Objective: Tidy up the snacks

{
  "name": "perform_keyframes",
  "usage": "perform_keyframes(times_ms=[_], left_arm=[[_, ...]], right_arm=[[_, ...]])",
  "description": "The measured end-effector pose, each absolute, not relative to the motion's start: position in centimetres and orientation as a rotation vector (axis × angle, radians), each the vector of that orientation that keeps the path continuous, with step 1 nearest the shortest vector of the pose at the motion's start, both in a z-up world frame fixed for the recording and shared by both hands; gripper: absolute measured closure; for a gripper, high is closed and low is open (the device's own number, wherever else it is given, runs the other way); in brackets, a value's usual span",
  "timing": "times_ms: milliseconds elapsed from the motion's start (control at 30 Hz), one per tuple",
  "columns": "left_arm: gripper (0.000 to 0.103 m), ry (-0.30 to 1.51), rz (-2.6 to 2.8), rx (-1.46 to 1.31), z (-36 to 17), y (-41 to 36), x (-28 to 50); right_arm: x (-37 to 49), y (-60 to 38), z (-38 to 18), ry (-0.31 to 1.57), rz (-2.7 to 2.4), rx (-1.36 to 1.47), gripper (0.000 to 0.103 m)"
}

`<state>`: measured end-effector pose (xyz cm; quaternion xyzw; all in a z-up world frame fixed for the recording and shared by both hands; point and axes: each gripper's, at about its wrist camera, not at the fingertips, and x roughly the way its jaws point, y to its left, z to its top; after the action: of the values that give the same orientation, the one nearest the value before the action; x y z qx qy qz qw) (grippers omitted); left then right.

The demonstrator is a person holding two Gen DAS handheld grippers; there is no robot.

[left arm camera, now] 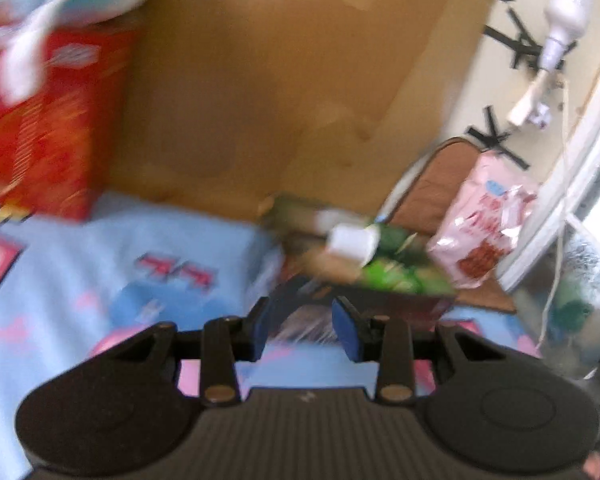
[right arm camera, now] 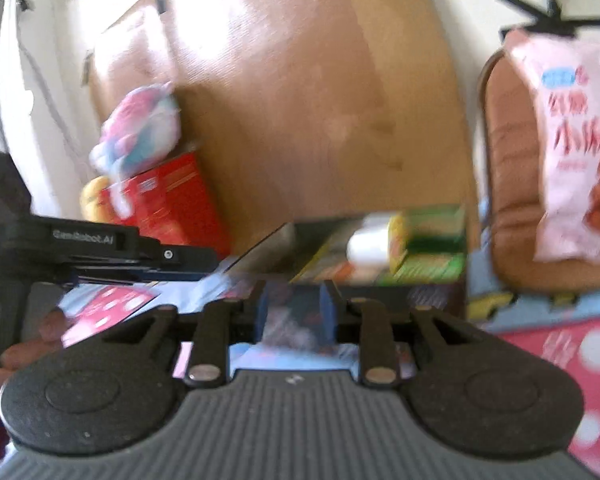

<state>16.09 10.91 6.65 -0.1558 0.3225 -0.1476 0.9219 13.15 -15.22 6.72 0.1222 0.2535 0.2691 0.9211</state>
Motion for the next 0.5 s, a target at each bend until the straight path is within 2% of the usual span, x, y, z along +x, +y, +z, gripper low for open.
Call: perform_keyframes(times_ms=[233, 367, 500], left_arm=[[0.07, 0.729, -0.227, -0.42, 3.5, 17.0, 9.1], [0.07, 0.743, -0.234, -0.444, 2.4, 18.0, 6.3], [0.07, 0.746, -0.224, -0.427, 1.8, 17.5, 5.0]], right_arm=[[8.1, -10.0, 5.2, 0.656, 0.783, 0.158, 0.061], [4.9, -6.4, 4.5, 0.671, 0.873, -0.017, 0.031], [3.5, -3.9, 3.6, 0.678, 0.868, -0.155, 0.03]])
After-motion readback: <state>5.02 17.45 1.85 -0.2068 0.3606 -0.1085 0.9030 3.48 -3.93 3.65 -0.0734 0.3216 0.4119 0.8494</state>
